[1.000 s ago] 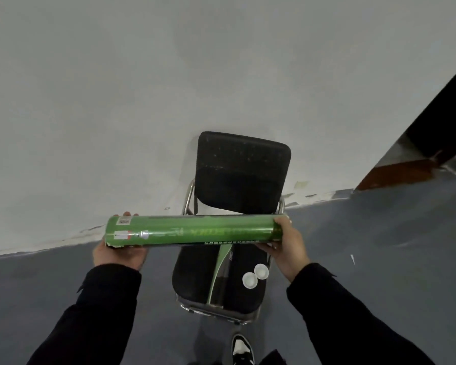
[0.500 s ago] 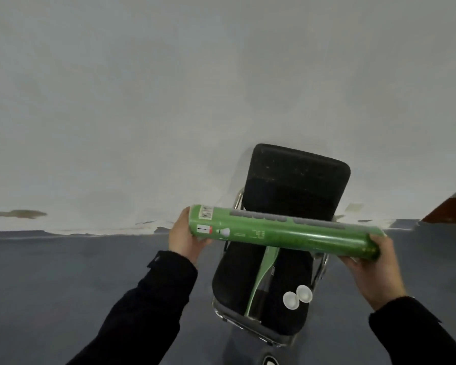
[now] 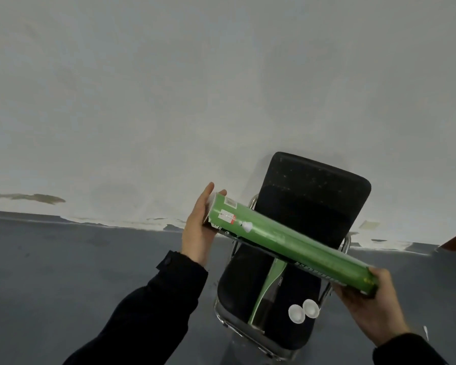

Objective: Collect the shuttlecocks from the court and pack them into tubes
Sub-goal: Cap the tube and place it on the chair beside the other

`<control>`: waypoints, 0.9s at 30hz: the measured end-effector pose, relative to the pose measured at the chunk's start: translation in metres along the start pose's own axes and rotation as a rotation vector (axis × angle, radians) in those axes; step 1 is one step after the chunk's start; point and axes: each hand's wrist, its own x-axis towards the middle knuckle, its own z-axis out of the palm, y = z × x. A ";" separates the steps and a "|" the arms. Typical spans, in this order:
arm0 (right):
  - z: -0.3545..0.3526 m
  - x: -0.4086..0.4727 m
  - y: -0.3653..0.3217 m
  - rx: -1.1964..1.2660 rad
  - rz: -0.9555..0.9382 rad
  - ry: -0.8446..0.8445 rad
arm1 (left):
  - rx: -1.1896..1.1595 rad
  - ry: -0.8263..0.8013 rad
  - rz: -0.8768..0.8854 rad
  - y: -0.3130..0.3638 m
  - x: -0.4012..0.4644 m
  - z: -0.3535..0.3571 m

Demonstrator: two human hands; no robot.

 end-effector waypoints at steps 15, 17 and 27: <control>0.004 0.002 0.010 0.063 0.003 0.022 | 0.398 -0.108 0.226 0.026 -0.002 -0.008; 0.004 0.003 0.007 0.060 -0.003 -0.007 | 0.398 -0.149 0.283 0.022 -0.004 -0.009; 0.033 -0.012 0.034 0.074 0.241 -0.019 | -0.076 -0.063 0.364 0.067 -0.011 0.020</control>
